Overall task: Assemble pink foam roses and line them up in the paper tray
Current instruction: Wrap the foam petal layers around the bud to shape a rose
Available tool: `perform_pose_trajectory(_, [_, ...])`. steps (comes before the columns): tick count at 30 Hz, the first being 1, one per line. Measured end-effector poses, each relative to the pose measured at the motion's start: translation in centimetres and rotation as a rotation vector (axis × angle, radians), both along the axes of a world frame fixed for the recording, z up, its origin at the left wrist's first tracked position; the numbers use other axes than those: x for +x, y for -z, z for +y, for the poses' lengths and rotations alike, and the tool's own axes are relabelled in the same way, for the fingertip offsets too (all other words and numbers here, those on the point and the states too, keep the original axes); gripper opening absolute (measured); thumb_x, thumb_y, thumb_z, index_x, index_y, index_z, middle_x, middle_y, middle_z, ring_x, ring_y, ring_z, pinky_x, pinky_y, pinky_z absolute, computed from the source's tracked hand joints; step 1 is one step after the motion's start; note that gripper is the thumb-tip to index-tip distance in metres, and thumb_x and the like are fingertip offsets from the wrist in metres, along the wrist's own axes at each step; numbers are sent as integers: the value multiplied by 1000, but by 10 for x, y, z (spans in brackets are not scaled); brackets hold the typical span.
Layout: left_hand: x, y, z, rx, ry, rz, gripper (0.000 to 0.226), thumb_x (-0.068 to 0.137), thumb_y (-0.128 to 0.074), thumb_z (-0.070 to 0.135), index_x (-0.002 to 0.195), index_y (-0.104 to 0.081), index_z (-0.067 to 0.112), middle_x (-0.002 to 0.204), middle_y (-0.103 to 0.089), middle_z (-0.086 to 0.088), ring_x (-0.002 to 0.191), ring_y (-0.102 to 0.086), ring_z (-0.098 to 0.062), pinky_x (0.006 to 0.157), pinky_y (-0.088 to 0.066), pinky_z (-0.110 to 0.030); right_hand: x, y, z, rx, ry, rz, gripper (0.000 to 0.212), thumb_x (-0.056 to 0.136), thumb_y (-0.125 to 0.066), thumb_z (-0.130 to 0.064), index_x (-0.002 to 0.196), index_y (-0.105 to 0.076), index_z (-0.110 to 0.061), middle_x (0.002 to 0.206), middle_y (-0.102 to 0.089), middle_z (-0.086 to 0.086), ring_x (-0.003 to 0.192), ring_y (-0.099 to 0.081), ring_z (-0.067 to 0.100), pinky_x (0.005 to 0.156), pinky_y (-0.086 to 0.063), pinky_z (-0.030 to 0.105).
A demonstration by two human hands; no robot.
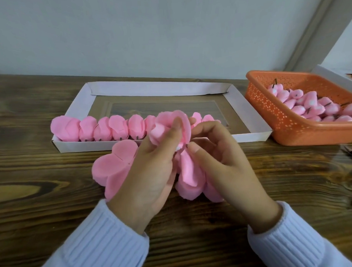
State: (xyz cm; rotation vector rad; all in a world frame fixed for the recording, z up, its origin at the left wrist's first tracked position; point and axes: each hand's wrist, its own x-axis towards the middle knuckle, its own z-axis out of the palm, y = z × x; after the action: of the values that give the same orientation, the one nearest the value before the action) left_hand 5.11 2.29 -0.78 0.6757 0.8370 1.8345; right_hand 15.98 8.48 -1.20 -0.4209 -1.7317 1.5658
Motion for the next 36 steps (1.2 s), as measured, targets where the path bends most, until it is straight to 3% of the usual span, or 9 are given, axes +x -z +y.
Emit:
perform_pose_trajectory(3, [5,-2,0,-11,-5,50,37,84,-62,38,99,-71,7,99,-74,-15,97,-72,-23,77,-58,-30,-3,-1,-4,-20,-45,43,26,88,-57,-6,109,-51,7,113,-61,23,98,-63,20,87,-50,27])
perform_pose_trajectory(6, [8,0,1,-26,-37,81,43,78,-61,39,102,-69,4,100,-74,-17,98,-71,-24,77,-57,-28,-3,-1,-5,-59,-57,77,30,88,-59,-3,114,-51,9,118,-60,28,107,-62,30,96,-50,35])
perform_pose_trajectory(10, [8,2,0,-4,-30,186,41,77,-69,36,96,-63,0,103,-66,-33,104,-67,-39,90,-55,-48,-2,0,-3,-123,-38,100,35,87,-60,-7,117,-51,10,112,-62,31,101,-62,31,92,-50,42])
perform_pose_trajectory(16, [-3,5,-3,77,51,316,18,71,-71,26,87,-76,19,86,-73,-4,90,-70,-19,80,-55,-32,2,0,0,-215,-161,97,34,89,-59,-16,123,-60,-9,121,-66,15,117,-61,32,100,-49,43])
perform_pose_trajectory(19, [-6,5,-4,63,81,352,30,71,-72,28,99,-76,20,97,-74,-7,102,-69,-26,85,-55,-38,2,0,2,-214,-184,66,35,90,-57,-16,124,-59,-8,123,-64,19,119,-58,36,102,-46,49])
perform_pose_trajectory(22, [-6,5,-4,31,53,392,29,72,-73,30,100,-76,24,95,-75,-5,98,-70,-24,79,-56,-36,3,2,4,-211,-151,21,32,90,-56,-14,121,-62,-9,120,-66,20,116,-59,38,102,-45,53])
perform_pose_trajectory(27, [-6,8,1,-30,-50,409,16,81,-64,31,89,-78,28,79,-74,3,82,-71,-12,61,-52,-20,5,-4,5,-108,-105,-3,24,96,-53,-15,116,-67,-13,110,-71,13,107,-66,29,89,-54,32])
perform_pose_trajectory(32, [-9,11,3,-66,-107,416,30,75,-69,38,99,-75,20,98,-75,-5,102,-69,-23,91,-53,-47,6,0,9,251,249,-127,9,94,-60,-12,92,-68,-11,80,-74,2,75,-69,17,68,-54,30])
perform_pose_trajectory(36, [-7,11,2,-65,-116,532,27,79,-69,37,99,-74,20,96,-75,-2,97,-70,-17,90,-56,-41,7,1,9,466,402,-102,7,88,-68,-8,84,-69,-14,73,-69,-9,70,-66,9,64,-51,21])
